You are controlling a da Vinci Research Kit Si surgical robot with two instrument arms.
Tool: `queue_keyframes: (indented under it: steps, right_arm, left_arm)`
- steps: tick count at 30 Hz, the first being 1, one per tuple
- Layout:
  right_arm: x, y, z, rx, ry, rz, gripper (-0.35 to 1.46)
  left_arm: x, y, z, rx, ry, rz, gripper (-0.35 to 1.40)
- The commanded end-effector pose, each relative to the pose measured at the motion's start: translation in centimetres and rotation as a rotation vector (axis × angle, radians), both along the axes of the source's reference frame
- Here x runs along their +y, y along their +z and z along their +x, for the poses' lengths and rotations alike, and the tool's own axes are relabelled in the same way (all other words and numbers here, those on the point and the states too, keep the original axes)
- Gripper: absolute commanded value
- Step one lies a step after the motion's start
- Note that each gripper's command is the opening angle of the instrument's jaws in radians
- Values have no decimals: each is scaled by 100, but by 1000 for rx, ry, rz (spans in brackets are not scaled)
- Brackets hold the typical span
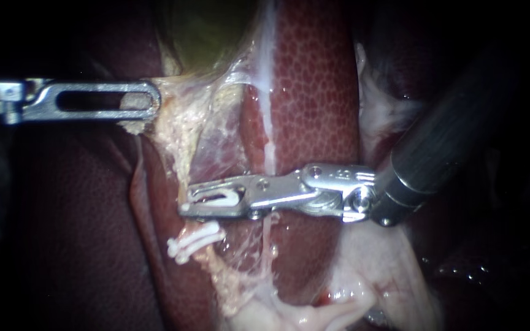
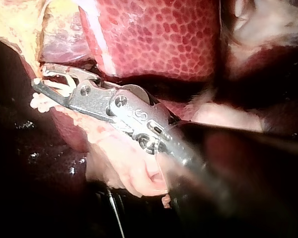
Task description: Clipping third clip left tube
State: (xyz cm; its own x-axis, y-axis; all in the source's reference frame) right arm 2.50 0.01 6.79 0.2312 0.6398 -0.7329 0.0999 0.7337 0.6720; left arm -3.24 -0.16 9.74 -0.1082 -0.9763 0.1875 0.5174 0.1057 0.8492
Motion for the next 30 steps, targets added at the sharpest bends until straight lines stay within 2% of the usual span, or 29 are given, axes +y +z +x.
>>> queue_keyframes:
  steps: [1, 17, 30]
  right_arm:
    - [0, 0, 0, 0, 0, 0, -3]
    - [-1, 0, -3, 1, -1, 0, -1]
    - [11, -8, -11, 5, 1, 9, 45]
  left_arm:
    - [0, 0, 0, 0, 0, 0, -35]
    - [0, 0, 1, 0, 1, 0, -35]
    - [-1, -1, 3, -1, 1, 0, -35]
